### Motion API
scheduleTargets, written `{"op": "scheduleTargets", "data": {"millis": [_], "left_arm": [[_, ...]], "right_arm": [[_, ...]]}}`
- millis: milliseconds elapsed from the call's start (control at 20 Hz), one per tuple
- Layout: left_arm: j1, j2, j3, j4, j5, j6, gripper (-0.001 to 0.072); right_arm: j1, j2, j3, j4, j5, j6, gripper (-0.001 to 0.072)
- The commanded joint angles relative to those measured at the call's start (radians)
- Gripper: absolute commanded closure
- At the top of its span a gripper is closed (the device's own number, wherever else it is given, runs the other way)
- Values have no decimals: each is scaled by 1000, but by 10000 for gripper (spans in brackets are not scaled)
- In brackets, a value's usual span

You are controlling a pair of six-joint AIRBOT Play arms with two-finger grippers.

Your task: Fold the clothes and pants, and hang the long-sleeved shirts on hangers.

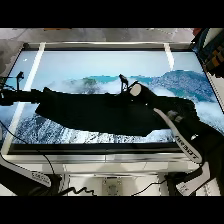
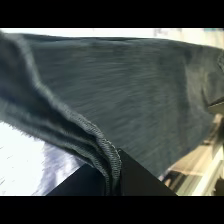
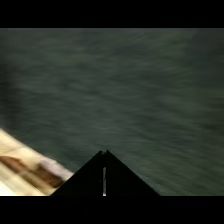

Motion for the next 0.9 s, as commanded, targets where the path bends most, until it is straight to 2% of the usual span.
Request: {"op": "scheduleTargets", "data": {"millis": [0,150,450,650,850], "left_arm": [[-76,5,1,-9,-1,-16,692],[-121,8,1,-43,-35,-32,692],[-173,87,1,-122,-45,-40,692],[-224,164,1,-133,-45,-95,692],[-309,219,1,-133,-45,-132,692]], "right_arm": [[61,-85,66,121,-48,27,691],[81,-175,165,198,-41,51,691],[133,-278,192,241,-33,240,692],[174,-318,192,284,-49,347,692],[182,-332,192,322,-98,396,692]]}}
